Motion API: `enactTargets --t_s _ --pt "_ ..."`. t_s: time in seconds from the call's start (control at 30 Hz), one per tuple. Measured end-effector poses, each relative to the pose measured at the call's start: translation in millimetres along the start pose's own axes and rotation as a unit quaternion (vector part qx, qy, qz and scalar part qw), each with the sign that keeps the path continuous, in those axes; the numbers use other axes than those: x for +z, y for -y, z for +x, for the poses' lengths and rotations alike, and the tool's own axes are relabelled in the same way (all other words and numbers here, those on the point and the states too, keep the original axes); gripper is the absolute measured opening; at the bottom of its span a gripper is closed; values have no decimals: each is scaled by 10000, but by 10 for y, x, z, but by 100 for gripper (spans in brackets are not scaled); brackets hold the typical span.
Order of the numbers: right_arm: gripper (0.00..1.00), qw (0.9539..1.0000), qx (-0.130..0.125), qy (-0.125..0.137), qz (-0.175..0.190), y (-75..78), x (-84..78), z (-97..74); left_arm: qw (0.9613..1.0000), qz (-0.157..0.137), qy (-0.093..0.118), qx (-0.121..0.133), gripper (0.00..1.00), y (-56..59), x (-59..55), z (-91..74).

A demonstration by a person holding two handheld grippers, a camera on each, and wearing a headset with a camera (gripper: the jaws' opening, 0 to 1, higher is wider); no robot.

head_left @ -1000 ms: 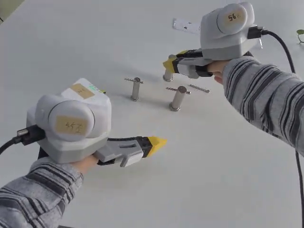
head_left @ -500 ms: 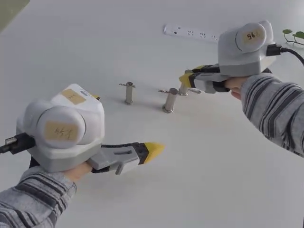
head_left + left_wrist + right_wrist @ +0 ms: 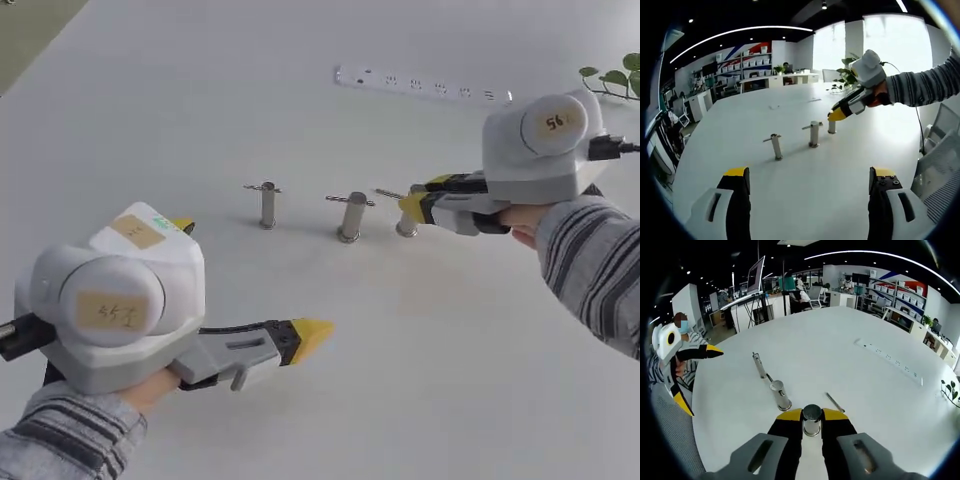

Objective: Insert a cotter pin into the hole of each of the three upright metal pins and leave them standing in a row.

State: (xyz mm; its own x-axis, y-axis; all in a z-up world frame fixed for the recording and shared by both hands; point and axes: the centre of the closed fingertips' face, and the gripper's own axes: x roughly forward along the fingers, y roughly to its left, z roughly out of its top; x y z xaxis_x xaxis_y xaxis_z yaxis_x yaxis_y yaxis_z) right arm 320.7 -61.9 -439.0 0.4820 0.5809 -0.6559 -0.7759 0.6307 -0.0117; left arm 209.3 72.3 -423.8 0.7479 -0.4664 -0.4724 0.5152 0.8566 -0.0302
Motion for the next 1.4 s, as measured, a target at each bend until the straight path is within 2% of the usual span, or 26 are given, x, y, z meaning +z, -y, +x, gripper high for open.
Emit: enactTargets --t_s 0.27,0.73,1.1,1.4 --pt "8 9999 120 -8 -41 -192 -44 -62 10000 83 9 17 99 29 -4 -25" --pt "8 9974 583 -7 -416 -656 -49 -42 9999 19 56 128 97 3 -47 -73" --pt "8 9947 797 12 -643 -810 -34 14 9998 32 61 180 96 -18 -57 -83" --pt "8 9922 957 -28 -798 -918 -109 51 9998 21 72 200 96 -23 -60 -87"
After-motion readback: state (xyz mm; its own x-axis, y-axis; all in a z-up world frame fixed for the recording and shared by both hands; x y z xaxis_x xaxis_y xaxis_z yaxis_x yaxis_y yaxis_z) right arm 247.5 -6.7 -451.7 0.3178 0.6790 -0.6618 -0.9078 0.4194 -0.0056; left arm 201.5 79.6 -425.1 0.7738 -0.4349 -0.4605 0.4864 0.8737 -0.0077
